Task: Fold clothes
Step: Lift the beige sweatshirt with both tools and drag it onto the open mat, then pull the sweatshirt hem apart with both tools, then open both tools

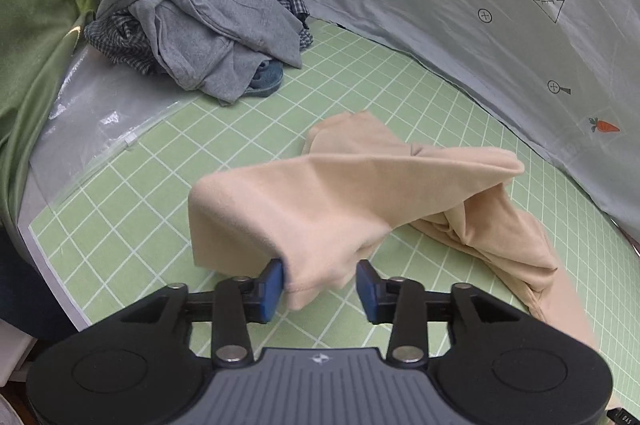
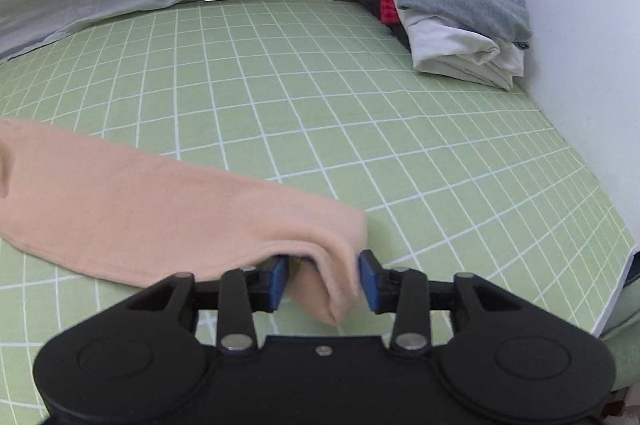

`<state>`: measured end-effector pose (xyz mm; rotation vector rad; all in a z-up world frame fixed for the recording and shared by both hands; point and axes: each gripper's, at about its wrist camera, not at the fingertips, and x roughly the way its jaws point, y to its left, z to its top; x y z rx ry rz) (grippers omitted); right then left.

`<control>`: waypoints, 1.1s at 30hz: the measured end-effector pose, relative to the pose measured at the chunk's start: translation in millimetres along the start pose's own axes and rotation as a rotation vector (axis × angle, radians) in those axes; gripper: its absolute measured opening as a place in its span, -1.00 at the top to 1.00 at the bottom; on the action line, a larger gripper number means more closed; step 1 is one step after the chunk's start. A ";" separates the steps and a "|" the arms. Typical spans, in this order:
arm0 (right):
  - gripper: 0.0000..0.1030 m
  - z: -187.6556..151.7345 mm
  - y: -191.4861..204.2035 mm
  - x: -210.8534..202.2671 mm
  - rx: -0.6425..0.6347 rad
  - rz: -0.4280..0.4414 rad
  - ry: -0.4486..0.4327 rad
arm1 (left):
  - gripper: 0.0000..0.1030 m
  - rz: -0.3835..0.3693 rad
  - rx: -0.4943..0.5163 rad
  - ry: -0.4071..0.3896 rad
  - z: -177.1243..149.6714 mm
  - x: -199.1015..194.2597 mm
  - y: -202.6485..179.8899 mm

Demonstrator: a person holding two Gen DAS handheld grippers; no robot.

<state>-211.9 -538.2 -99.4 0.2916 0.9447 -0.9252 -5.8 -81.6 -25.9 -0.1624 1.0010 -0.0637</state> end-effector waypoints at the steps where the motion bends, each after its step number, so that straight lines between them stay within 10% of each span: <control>1: -0.16 5.4 5.4 -2.2 0.002 0.036 -0.007 | -0.02 0.007 0.008 -0.009 1.5 -0.7 -3.7; 11: -0.57 53.5 83.4 -6.4 -0.079 0.294 -0.065 | -0.52 -0.013 0.166 -0.021 28.0 31.2 -54.3; 24: -0.74 83.3 163.3 62.8 -0.206 0.318 0.062 | -0.62 -0.020 0.311 0.186 48.3 125.1 -96.5; 26: -0.76 83.8 171.6 68.4 -0.206 0.351 0.071 | -0.55 -0.007 0.288 0.206 47.6 132.1 -91.6; 33: -0.75 81.8 187.8 63.8 -0.251 0.405 0.040 | 0.74 -0.036 0.144 0.244 53.8 134.9 -59.1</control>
